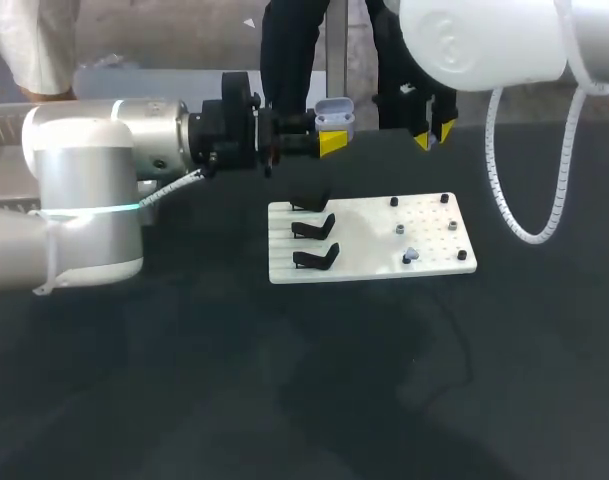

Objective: Pick up each earbud case from the left stands, insert the matching earbuds, close the lid, and place the case in the box.

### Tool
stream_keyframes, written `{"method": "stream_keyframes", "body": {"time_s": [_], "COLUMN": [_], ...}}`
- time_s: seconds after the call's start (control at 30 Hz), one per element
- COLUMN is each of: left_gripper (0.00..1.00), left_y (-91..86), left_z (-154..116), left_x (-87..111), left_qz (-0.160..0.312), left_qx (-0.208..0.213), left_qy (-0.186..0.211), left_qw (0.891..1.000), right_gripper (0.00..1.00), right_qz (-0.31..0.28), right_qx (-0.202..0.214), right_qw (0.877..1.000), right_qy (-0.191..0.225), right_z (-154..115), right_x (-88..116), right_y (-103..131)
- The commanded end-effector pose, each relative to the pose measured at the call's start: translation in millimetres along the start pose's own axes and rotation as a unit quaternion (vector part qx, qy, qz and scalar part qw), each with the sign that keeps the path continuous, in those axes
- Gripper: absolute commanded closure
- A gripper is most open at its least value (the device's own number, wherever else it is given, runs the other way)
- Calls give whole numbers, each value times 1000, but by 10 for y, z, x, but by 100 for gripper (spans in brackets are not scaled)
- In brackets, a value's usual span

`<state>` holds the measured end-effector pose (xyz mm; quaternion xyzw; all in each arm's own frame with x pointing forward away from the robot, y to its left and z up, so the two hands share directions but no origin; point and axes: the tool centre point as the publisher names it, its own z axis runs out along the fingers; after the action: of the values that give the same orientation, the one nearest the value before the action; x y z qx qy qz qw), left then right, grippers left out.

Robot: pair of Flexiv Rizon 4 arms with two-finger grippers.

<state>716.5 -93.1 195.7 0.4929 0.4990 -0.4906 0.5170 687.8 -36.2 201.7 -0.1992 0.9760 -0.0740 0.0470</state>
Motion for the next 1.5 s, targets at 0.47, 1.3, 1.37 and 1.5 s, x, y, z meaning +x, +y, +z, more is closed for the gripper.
{"method": "stream_keyframes", "body": {"time_s": [0.47,1.3,1.37,1.5], "left_gripper": [100,100,100,100], "left_y": [-18,-18,-18,-18], "left_z": [0,0,0,0], "left_x": [8,8,8,8], "left_qz": [2,2,2,2], "left_qx": [-3,-3,-3,-3], "left_qy": [-2,-2,-2,-2], "left_qw": [1000,1000,1000,1000], "right_gripper": [100,100,100,100], "right_qz": [411,482,474,456], "right_qx": [-44,-10,-10,-14], "right_qw": [909,876,880,890], "right_qy": [42,19,19,19], "right_z": [-420,-884,-899,-906], "right_x": [36,-621,-673,-750], "right_y": [357,632,668,746]}}
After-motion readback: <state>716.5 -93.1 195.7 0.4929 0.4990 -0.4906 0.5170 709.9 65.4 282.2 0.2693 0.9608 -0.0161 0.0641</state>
